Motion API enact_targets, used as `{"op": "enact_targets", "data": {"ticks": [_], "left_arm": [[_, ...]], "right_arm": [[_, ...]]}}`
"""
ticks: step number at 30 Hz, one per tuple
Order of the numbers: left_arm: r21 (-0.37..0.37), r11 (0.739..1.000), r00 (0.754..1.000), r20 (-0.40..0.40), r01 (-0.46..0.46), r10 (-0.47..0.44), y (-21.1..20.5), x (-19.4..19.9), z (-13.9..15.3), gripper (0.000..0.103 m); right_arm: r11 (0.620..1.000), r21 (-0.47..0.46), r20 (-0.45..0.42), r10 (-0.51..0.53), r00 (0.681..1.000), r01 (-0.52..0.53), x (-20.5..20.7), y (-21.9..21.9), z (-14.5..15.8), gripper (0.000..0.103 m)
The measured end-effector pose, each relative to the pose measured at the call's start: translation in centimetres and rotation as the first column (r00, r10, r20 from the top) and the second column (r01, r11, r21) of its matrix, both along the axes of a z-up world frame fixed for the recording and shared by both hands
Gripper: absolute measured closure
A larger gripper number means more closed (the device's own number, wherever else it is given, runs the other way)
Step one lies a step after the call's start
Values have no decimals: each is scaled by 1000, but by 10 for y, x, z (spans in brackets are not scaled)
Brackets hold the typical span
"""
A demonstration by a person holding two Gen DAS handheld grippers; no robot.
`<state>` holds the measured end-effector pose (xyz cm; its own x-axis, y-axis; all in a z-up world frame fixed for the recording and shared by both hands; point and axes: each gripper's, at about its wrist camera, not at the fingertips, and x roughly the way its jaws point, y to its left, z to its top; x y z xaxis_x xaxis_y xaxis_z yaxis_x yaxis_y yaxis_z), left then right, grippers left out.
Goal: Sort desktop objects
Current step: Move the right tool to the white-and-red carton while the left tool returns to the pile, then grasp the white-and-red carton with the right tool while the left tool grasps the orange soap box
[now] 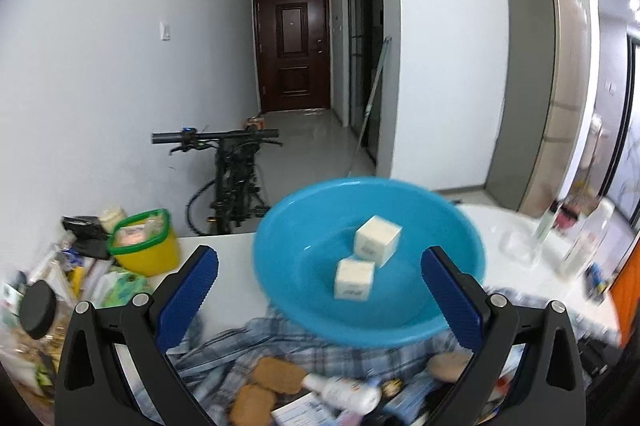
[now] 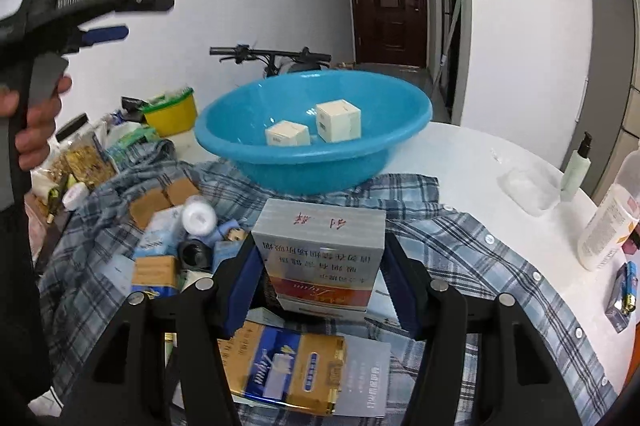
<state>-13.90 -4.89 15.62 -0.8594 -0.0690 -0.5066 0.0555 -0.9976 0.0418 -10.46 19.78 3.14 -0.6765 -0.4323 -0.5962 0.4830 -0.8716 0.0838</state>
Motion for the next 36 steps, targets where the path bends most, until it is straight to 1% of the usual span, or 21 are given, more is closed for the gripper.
{"op": "enact_targets", "data": {"ticks": [6,8,10,12,14,18,20,21,22,24,25,26,30,31,32,33,35,36], "left_arm": [[-63,998,1000,1,-26,26,-19,35,-8,0],[-75,997,1000,-4,-27,27,-28,47,-16,0],[-79,997,1000,-6,-5,5,-36,59,-29,0],[-91,996,1000,12,9,-8,-42,67,-49,0],[-106,994,999,38,2,2,-48,72,-73,0],[-100,994,990,138,32,-18,-58,76,-127,0],[-109,994,987,159,15,3,-62,75,-146,0],[-111,994,983,181,13,7,-65,73,-156,0],[-105,994,980,201,20,2,-66,71,-164,0],[-83,996,978,211,29,-10,-68,68,-172,1],[-76,996,977,214,37,-20,-68,66,-174,4],[-75,996,975,220,42,-24,-68,64,-175,10],[-87,994,969,243,66,-44,-65,55,-180,14],[-104,993,968,251,55,-28,-65,53,-182,27],[-123,992,966,259,36,-3,-66,51,-184,52],[-117,992,961,277,40,-6,-68,50,-186,60],[-85,995,952,303,61,-32,-74,49,-190,61],[-96,994,951,307,59,-27,-75,49,-192,61]], "right_arm": [[999,-37,-6,28,1000,-28,6,-1,1,46],[998,-46,-5,36,999,-37,8,0,0,46],[998,-51,-2,41,999,-41,9,1,-1,45],[997,-57,-3,48,999,-48,10,1,-1,45],[996,-66,-3,53,999,-54,12,3,-2,45],[996,-72,-3,53,999,-53,13,5,-3,45],[996,-73,1,59,998,-59,13,5,-4,45],[995,-73,4,63,998,-62,13,5,-5,45],[995,-73,5,63,998,-62,13,5,-6,45],[995,-75,9,65,998,-64,12,5,-8,46],[995,-75,13,67,998,-66,12,4,-9,46],[995,-76,15,69,998,-67,11,4,-9,46],[995,-79,21,66,998,-64,10,5,-11,46],[995,-80,21,65,998,-64,10,5,-11,46],[995,-82,21,64,998,-62,10,5,-11,46],[995,-83,24,64,998,-62,10,6,-12,46],[995,-84,28,60,998,-57,9,8,-13,46],[995,-84,29,59,998,-56,9,9,-14,46]]}}
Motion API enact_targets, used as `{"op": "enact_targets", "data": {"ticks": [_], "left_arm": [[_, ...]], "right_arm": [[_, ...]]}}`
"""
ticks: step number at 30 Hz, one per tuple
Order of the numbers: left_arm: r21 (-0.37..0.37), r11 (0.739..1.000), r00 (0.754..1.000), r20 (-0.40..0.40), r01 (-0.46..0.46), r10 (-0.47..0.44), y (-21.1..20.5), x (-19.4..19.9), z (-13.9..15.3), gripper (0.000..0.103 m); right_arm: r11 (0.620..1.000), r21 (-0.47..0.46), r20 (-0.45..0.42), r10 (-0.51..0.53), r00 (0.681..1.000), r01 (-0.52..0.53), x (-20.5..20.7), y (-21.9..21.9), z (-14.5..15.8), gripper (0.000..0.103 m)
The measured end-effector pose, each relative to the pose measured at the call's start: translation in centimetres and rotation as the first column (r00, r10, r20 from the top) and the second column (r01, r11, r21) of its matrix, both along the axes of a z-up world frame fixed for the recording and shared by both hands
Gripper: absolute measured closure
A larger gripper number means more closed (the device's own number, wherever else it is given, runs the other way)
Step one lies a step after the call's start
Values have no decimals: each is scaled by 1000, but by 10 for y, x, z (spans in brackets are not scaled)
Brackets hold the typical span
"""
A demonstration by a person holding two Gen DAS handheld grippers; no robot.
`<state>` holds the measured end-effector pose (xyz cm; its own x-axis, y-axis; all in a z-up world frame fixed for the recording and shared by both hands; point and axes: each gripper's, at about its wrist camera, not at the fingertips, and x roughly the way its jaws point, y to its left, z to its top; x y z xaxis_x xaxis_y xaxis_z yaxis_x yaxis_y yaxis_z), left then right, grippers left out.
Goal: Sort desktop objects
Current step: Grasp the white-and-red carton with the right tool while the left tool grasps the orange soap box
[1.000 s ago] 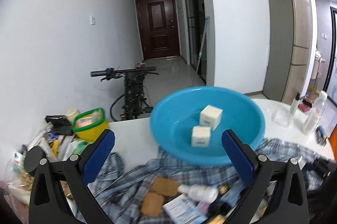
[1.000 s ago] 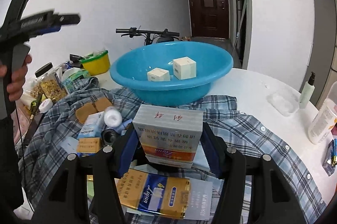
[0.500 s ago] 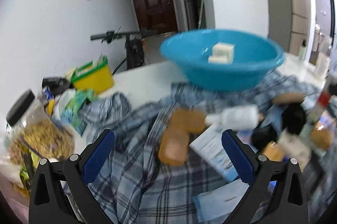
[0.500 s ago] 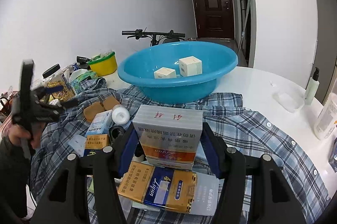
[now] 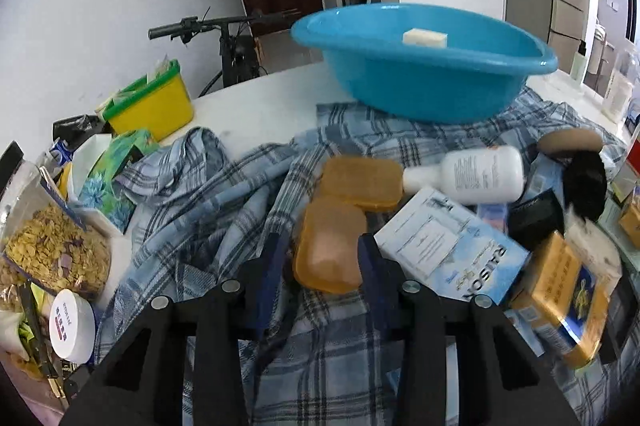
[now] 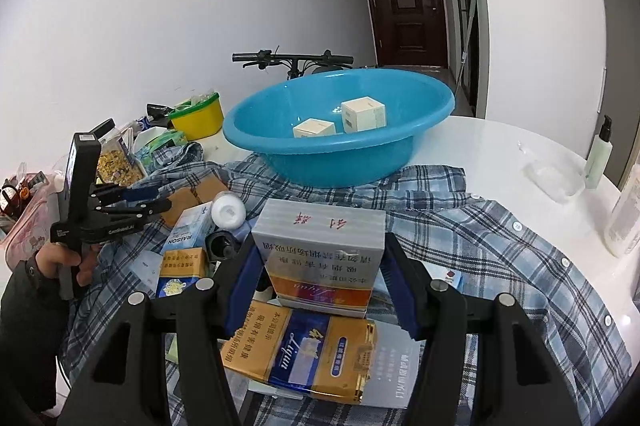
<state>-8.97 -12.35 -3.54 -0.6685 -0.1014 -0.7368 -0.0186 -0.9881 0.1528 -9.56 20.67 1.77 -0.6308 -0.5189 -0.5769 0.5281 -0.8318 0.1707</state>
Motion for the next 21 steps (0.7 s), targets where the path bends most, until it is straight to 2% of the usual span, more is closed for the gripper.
{"op": "enact_targets", "data": {"ticks": [5,7,12,14,15,17,21], "left_arm": [[-28,998,998,22,59,-59,7,1,-5,61],[-58,996,997,36,64,-62,11,-3,-9,61],[-79,994,996,59,74,-69,14,-10,-16,60],[-85,994,995,67,74,-69,15,-11,-18,44],[-98,992,995,72,74,-67,16,-12,-19,41],[-120,989,995,72,82,-74,20,-12,-22,39],[-120,990,994,84,73,-64,19,-15,-27,39]], "right_arm": [[1000,-7,8,-7,1000,7,-3,3,-2,46],[1000,-7,8,-6,1000,6,-2,2,-2,46],[1000,-2,10,4,1000,-4,0,-2,-3,46],[1000,-2,11,5,1000,-5,0,-2,-4,46],[1000,-2,12,8,1000,-8,0,-3,-4,46],[1000,-2,11,9,1000,-9,0,-4,-4,46],[1000,0,13,13,1000,-13,1,-5,-4,46]]}}
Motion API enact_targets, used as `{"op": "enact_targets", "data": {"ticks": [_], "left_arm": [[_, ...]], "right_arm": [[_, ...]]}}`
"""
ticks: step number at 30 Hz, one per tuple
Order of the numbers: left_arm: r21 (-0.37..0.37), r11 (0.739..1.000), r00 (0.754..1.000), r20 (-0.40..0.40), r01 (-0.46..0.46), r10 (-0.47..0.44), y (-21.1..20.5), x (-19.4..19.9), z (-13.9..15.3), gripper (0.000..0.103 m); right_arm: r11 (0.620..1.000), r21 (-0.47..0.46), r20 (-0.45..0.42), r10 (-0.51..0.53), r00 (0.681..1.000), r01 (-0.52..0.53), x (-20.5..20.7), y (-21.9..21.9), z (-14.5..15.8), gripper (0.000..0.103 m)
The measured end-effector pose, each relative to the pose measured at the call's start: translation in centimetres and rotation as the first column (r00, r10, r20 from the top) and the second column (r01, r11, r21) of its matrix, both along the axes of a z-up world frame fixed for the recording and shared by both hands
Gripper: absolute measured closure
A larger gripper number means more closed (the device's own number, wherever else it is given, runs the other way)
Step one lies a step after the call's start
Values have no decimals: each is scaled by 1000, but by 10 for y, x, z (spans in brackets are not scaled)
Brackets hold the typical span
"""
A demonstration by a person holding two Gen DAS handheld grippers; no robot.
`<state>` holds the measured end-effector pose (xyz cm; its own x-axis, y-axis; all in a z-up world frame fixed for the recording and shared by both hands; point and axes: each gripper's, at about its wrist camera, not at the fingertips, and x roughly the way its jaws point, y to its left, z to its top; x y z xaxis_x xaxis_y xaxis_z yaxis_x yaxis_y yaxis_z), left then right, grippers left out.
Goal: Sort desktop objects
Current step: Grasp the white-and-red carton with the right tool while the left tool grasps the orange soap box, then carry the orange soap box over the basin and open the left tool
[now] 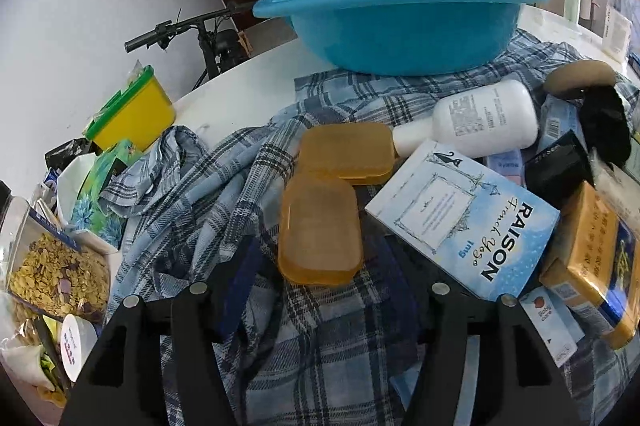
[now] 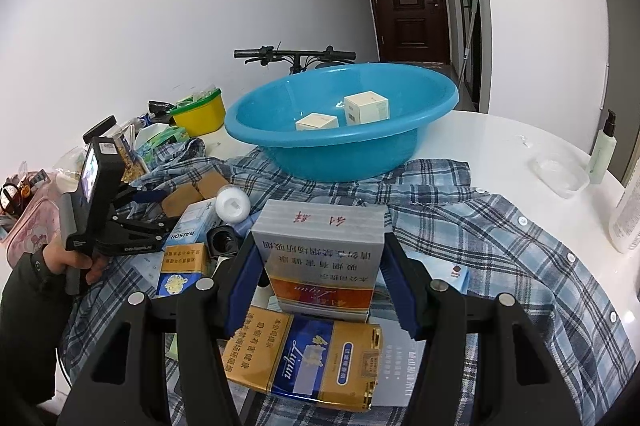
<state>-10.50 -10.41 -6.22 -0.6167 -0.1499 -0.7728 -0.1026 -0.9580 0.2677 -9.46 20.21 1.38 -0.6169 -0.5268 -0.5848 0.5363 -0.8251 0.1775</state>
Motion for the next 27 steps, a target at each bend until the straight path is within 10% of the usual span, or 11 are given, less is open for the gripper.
{"op": "enact_targets", "data": {"ticks": [2,16,27], "left_arm": [[9,1000,1000,-3,-20,20,-3,-1,0,58],[229,973,992,-121,0,28,-11,27,66,58],[238,966,957,-290,105,-33,32,29,154,58]], "right_arm": [[1000,-2,-1,0,1000,0,1,0,0,46],[1000,-17,3,6,1000,-6,2,1,0,46],[999,-34,11,0,1000,1,-2,8,-2,46]]}}
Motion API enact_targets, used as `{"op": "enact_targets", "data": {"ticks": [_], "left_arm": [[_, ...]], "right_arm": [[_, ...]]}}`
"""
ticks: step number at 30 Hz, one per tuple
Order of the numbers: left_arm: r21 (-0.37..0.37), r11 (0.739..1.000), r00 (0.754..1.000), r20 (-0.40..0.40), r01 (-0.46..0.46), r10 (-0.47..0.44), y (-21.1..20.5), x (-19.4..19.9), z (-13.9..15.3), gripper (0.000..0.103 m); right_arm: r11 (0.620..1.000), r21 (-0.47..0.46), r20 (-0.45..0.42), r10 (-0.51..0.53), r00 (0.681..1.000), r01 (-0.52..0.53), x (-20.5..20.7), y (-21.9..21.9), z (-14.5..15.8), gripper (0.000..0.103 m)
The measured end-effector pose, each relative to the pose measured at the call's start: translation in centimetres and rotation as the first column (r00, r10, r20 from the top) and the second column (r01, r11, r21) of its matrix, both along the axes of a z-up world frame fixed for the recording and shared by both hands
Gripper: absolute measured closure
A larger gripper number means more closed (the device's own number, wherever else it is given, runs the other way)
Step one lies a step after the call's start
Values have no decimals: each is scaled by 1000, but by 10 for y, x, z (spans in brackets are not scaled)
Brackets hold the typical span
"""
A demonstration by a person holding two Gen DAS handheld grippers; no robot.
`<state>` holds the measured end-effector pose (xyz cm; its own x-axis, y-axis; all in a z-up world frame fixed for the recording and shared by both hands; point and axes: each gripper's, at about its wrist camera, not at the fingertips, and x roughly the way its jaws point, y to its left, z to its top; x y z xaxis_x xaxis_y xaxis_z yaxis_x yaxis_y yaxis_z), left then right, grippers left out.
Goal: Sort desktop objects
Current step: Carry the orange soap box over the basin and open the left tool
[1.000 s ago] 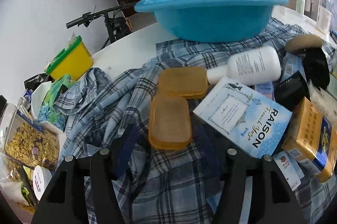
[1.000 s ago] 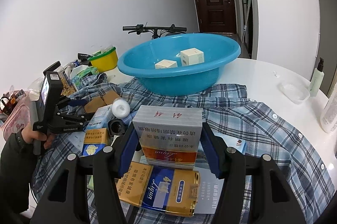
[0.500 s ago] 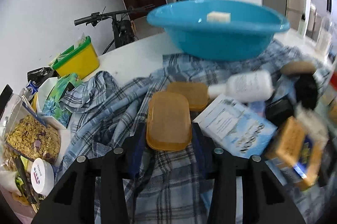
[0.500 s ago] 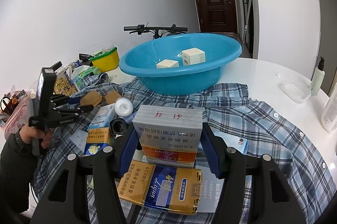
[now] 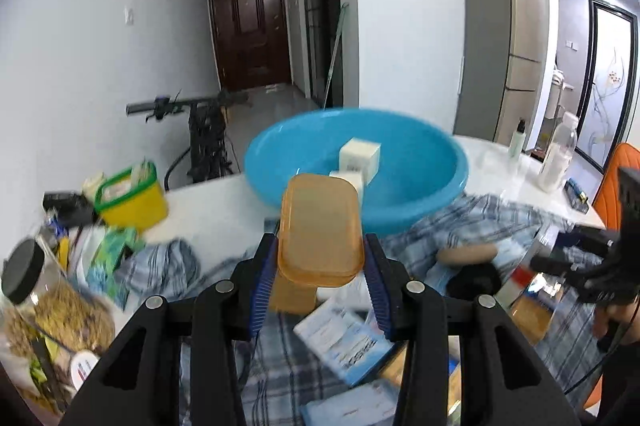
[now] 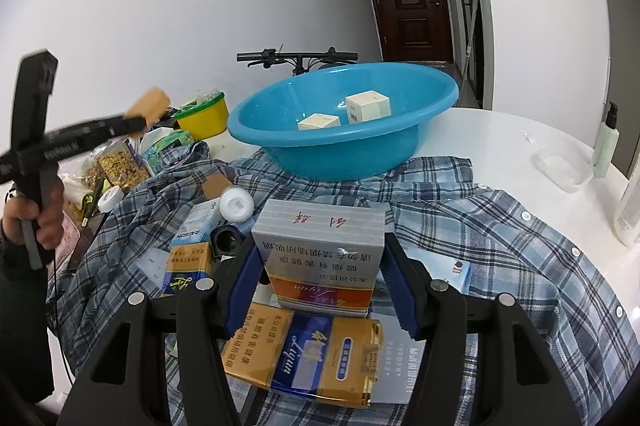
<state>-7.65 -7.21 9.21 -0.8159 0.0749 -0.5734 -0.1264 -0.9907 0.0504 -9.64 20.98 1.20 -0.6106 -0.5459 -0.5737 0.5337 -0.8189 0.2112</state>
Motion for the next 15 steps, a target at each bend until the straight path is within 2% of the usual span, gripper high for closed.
{"op": "enact_targets", "data": {"ticks": [9,12,15], "left_arm": [[14,999,997,-58,45,-44,33,-28,40,58],[4,1000,997,-75,26,-26,41,-42,48,58],[24,1000,997,-80,17,-15,44,-61,54,58]], "right_arm": [[1000,10,-4,1,1000,-1,1,0,2,46],[1000,11,-19,-9,1000,9,3,2,6,46],[1000,19,-23,-13,1000,14,2,3,9,46]]}}
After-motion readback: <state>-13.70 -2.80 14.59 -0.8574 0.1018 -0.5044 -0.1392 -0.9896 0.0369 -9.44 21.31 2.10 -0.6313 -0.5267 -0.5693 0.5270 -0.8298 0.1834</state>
